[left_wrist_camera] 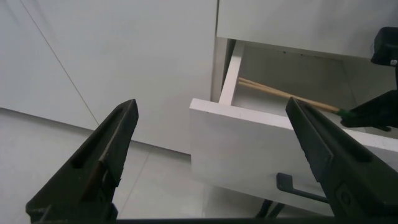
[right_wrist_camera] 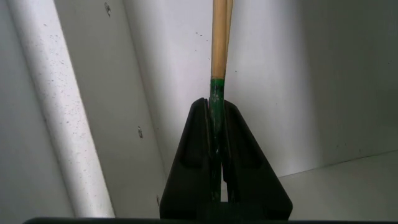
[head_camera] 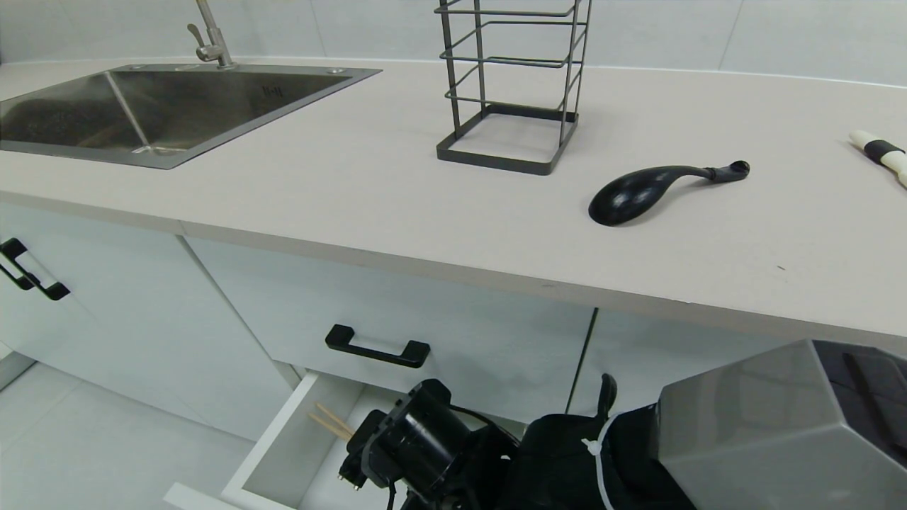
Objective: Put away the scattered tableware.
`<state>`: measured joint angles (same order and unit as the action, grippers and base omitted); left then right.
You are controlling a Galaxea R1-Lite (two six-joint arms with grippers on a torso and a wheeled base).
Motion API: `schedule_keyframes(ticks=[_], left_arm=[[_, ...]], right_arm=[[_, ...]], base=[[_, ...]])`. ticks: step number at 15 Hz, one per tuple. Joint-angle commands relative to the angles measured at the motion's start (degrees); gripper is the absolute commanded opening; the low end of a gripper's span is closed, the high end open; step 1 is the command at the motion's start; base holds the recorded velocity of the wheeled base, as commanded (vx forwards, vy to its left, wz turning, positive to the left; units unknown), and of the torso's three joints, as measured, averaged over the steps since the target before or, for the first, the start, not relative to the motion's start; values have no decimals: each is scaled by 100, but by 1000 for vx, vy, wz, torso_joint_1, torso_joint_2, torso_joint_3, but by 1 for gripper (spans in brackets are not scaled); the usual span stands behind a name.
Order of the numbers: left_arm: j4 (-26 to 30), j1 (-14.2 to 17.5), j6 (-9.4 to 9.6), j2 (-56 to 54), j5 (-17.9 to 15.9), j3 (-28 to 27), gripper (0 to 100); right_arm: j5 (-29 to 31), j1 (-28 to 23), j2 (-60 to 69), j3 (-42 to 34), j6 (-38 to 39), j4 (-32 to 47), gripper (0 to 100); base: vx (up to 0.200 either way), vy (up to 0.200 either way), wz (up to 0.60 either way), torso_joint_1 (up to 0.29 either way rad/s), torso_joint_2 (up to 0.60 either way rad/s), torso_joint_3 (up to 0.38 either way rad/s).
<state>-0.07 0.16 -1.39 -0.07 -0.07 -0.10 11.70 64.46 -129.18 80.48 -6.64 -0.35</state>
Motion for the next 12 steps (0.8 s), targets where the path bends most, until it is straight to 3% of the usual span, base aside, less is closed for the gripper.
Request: schedule_keyframes(ticks=[1, 12], left_arm=[[-1, 2, -2, 7, -1, 1, 100], [-1, 2, -2, 7, -1, 1, 100]], right_arm=[[-1, 5, -63, 3, -4, 0, 0], [16, 189, -459, 82, -12, 9, 0]], base=[[0, 0, 0, 0, 0, 0], [0, 0, 0, 0, 0, 0]])
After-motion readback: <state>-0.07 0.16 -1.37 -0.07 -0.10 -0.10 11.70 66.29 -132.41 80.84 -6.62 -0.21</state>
